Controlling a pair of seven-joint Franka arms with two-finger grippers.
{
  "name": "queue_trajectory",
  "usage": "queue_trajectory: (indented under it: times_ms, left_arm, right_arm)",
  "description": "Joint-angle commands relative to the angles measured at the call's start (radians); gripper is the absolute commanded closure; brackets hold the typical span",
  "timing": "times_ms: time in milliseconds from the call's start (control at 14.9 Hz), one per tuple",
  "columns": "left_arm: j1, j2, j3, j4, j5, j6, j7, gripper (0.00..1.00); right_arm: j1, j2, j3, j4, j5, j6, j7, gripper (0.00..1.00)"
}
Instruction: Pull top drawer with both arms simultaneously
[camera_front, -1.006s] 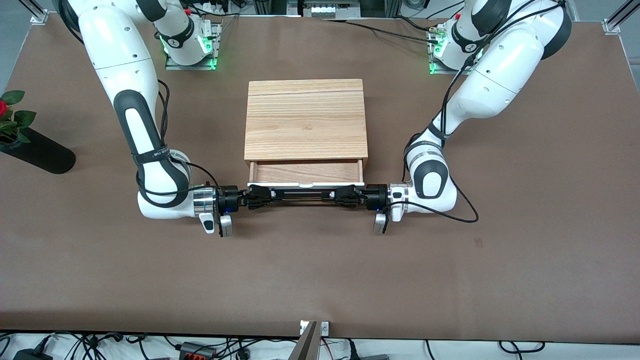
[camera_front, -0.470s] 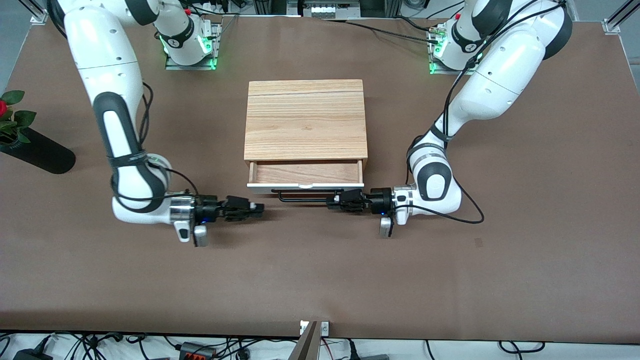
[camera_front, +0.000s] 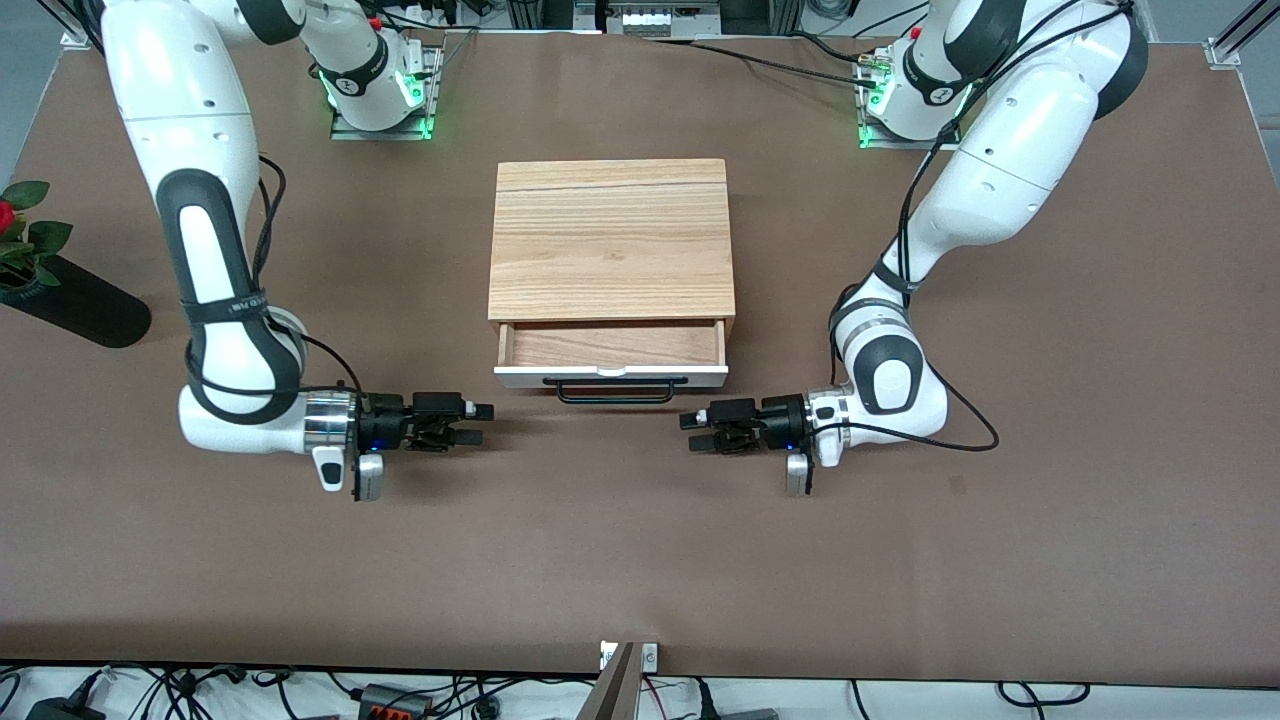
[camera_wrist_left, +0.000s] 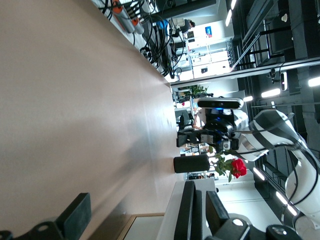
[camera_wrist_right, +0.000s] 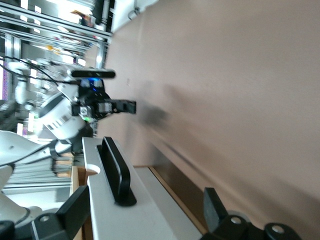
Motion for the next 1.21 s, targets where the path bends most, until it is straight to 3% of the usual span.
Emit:
queue_trajectory:
  times_ms: [0,134,268,604,939,1140]
  left_arm:
    - [0.004,0.007,0.009,0.038,0.014,-0.005,-0.049,0.0]
    - [0.022,-0.011,0.012,0.038,0.043,-0.007,-0.084,0.0]
    - [0.03,-0.031,0.026,0.053,0.15,-0.007,-0.164,0.0]
    - [0.087,-0.057,0.023,0.153,0.567,-0.009,-0.375,0.0]
    - [0.105,-0.169,0.03,0.153,0.858,-0.091,-0.584,0.0]
    - [0.114,-0.259,0.032,0.152,1.065,-0.203,-0.733,0.0]
  right_arm:
    - [0.003,-0.101,-0.013,-0.015,-0.188,-0.008,0.157,0.0]
    - [0.003,-0.154,-0.027,-0.015,-0.361,-0.008,0.237,0.0]
    - [0.009,-0.189,-0.029,-0.016,-0.535,-0.025,0.258,0.0]
    - [0.009,-0.298,-0.03,-0.016,-0.895,-0.161,0.382,0.0]
    - [0.009,-0.427,-0.036,-0.013,-1.169,-0.342,0.537,0.0]
    - [0.004,-0.471,-0.056,0.039,-1.241,-0.387,0.532,0.0]
